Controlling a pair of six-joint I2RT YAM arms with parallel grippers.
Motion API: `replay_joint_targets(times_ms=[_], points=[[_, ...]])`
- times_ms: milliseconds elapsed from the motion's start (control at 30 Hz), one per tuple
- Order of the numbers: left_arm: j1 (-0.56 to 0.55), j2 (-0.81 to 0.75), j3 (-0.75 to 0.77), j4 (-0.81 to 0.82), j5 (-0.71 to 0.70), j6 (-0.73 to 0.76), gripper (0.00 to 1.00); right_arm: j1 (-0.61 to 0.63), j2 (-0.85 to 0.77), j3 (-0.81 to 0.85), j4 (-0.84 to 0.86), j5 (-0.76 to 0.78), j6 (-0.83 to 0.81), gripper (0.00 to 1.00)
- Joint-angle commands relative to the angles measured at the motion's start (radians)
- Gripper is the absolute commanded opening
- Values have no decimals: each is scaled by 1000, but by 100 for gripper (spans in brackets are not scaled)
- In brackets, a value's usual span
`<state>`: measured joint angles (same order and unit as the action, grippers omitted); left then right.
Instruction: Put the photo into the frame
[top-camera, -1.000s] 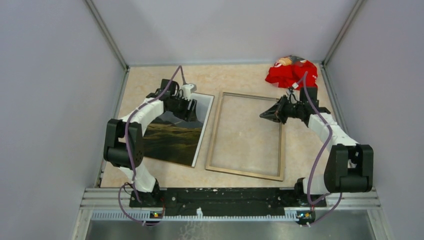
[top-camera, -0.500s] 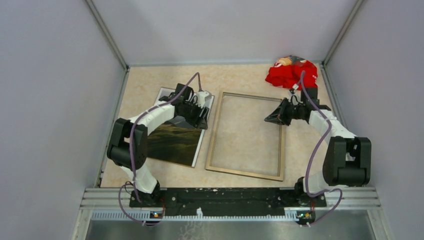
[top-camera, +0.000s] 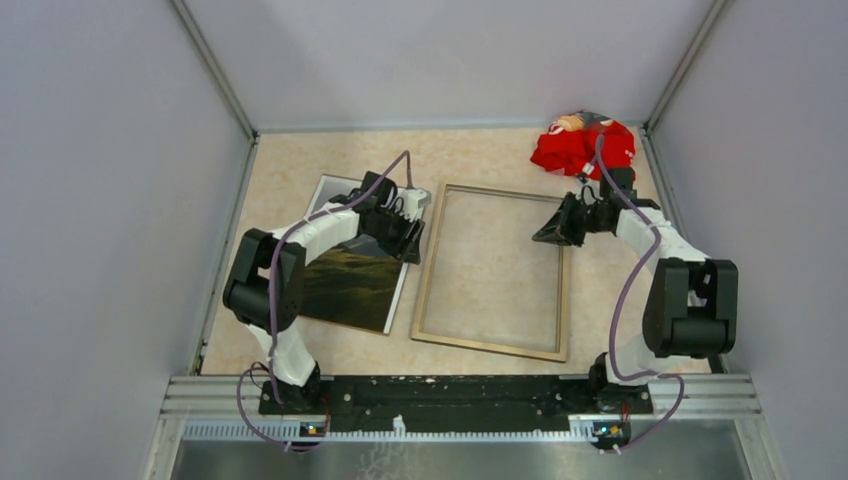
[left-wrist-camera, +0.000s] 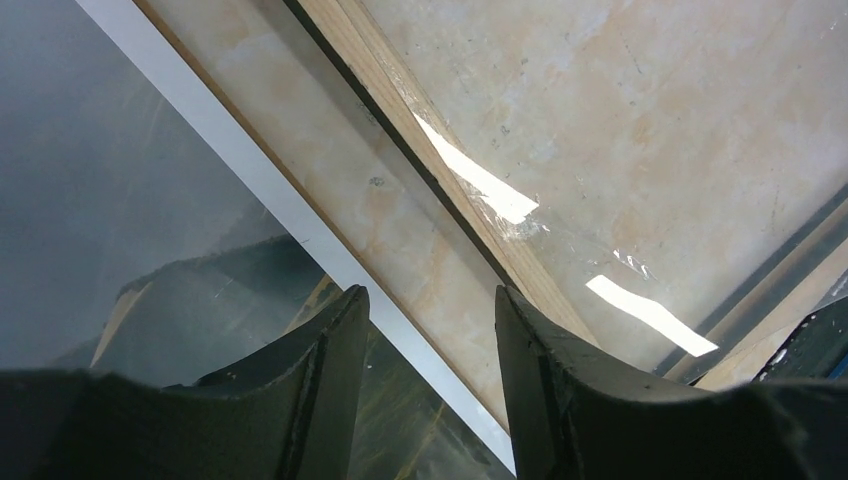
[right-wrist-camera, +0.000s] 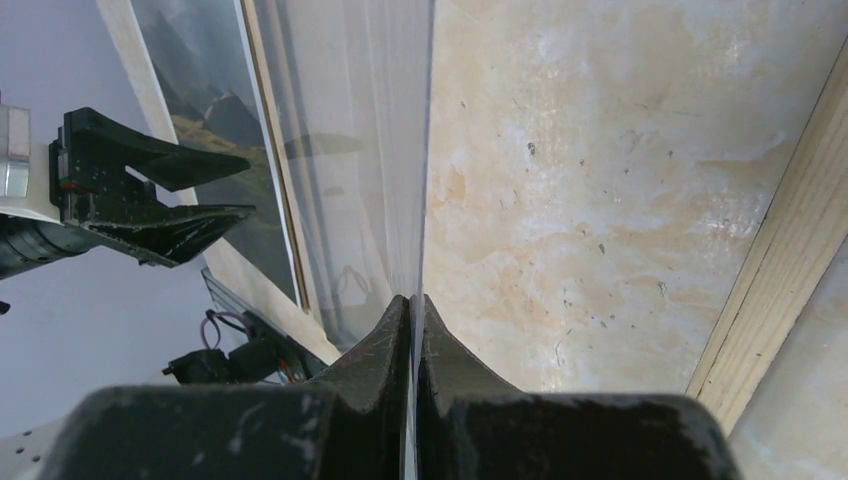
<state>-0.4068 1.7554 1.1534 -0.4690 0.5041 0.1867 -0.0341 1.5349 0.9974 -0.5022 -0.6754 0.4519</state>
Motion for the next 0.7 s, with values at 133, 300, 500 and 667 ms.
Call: replay_joint_targets(times_ms=[133,300,500,667], points=[[-21,19,9,34,-5,1,55,-7,10,30,1,52,-28,0],[-25,26,15,34,-10,0,55,-8,36,27,-3,83,-43,0],[-30,36,20,35,-12,0,55,-7,57,45,-5,94,-50,0],[-38,43,21,38,-12,-2,54,-8,69,67,-15,103,-54,0]])
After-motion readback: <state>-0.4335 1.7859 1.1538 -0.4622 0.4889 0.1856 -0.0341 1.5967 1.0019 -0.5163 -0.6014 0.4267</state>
